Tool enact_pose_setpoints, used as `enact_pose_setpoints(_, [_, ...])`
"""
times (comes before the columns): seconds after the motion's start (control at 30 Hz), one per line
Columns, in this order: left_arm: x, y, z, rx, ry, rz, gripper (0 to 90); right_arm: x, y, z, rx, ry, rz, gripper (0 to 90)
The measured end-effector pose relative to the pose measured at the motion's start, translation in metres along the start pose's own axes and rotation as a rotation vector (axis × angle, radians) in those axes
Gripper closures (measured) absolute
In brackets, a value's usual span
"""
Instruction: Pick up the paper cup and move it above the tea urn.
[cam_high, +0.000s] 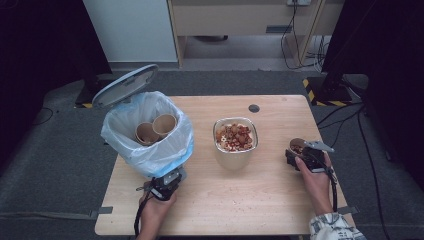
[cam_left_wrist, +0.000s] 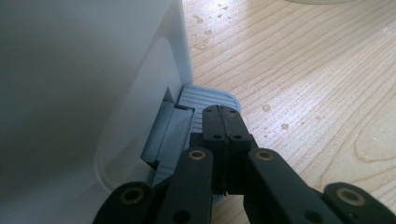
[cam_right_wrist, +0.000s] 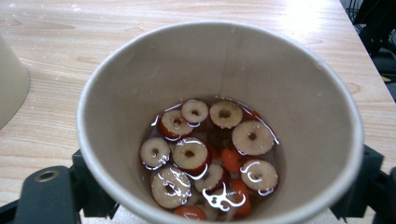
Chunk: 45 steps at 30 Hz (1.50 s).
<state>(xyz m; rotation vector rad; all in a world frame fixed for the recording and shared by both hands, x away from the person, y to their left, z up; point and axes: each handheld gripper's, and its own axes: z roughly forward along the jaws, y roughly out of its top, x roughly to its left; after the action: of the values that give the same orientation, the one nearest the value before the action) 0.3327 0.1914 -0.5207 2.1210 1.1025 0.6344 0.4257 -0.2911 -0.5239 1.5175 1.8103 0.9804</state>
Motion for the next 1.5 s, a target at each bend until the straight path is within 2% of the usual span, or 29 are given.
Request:
enact_pose_setpoints(0.1, [0.0, 0.0, 0.0, 0.0, 0.0, 0.001, 89.3, 0.0, 0.001, 0.001, -0.003, 0.004, -0.008, 20.2])
enact_pose_setpoints(0.13, [0.0, 0.0, 0.0, 0.0, 0.0, 0.001, 89.3, 0.002, 0.001, 0.001, -0.004, 0.016, -0.005, 24.8])
enact_pose_setpoints(0.53, [0.0, 0.0, 0.0, -0.001, -0.001, -0.001, 89.3, 0.0, 0.002, -0.001, 0.006, 0.026, -0.016, 30.2])
enact_pose_setpoints(0.83, [0.0, 0.0, 0.0, 0.0, -0.003, -0.002, 89.3, -0.001, 0.005, -0.007, -0.022, 0.027, -0.036, 34.6])
enact_pose_setpoints(1.2, [0.001, 0.0, 0.0, -0.002, -0.005, -0.006, 89.3, 0.02, 0.013, -0.015, -0.042, 0.069, -0.114, 36.2])
enact_pose_setpoints(1.4, [0.001, 0.0, 0.0, -0.003, -0.006, -0.008, 89.3, 0.026, 0.017, -0.019, -0.043, 0.088, -0.139, 36.4])
enact_pose_setpoints(1.5, [0.001, 0.0, 0.0, -0.002, -0.007, -0.007, 89.3, 0.03, 0.021, -0.024, -0.036, 0.098, -0.168, 36.6])
